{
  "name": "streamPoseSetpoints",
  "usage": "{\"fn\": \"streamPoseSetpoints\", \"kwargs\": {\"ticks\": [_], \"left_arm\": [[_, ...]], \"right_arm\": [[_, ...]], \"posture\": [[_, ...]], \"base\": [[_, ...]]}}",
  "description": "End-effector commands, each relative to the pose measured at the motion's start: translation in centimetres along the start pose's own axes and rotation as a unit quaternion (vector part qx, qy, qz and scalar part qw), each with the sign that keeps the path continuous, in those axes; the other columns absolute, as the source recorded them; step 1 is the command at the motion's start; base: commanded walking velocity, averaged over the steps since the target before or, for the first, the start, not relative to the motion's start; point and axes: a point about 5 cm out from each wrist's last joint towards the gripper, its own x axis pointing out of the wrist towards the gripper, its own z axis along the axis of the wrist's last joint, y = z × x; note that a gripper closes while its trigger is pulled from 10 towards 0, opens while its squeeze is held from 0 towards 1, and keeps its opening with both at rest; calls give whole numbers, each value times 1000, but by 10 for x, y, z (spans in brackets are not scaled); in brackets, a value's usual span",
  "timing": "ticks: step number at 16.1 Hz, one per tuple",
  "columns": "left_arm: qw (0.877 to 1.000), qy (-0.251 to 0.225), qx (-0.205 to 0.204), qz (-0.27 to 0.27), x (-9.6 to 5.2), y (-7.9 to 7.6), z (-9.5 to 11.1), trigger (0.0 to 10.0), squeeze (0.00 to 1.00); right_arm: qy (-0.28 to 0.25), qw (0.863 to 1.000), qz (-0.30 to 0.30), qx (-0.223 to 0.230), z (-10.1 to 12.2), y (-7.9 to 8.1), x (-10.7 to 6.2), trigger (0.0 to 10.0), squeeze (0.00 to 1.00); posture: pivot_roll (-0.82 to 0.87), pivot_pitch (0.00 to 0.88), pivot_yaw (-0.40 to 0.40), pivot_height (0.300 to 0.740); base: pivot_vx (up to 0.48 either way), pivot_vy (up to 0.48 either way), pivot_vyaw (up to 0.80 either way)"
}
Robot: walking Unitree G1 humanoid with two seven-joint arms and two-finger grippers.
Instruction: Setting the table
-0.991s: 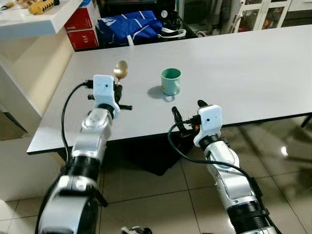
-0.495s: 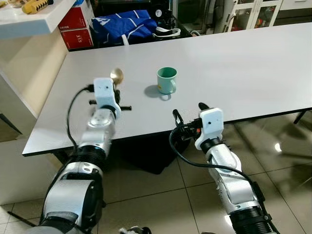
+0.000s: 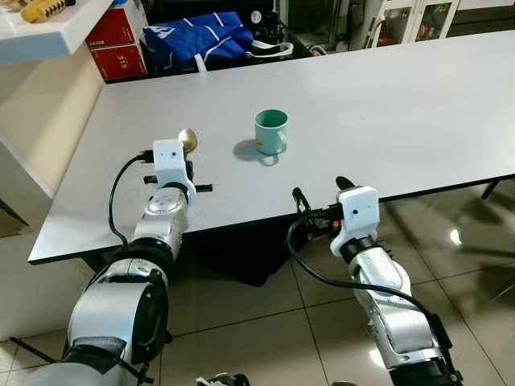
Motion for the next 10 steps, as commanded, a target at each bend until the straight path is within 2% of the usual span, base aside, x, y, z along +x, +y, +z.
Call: {"fn": "streamPoseSetpoints", "kwargs": {"ticks": [1, 4, 10], "left_arm": [[1000, -5, -4, 12, 1, 3, 4, 0, 0], [1000, 1, -6, 12, 1, 3, 2, 0, 0], [1000, -28, -10, 7, 3, -1, 13, 0, 0]], "right_arm": [[1, 1000, 1, -3, 2, 1, -1, 10000, 0], [5, 1000, -1, -6, 3, 0, -6, 10000, 0], [11, 1000, -4, -7, 3, -1, -10, 10000, 0]], "posture": [[-262, 25, 117, 740], [-282, 31, 119, 740], [-289, 37, 121, 740]], "base": [[0, 0, 0], [0, 0, 0], [0, 0, 0]]}}
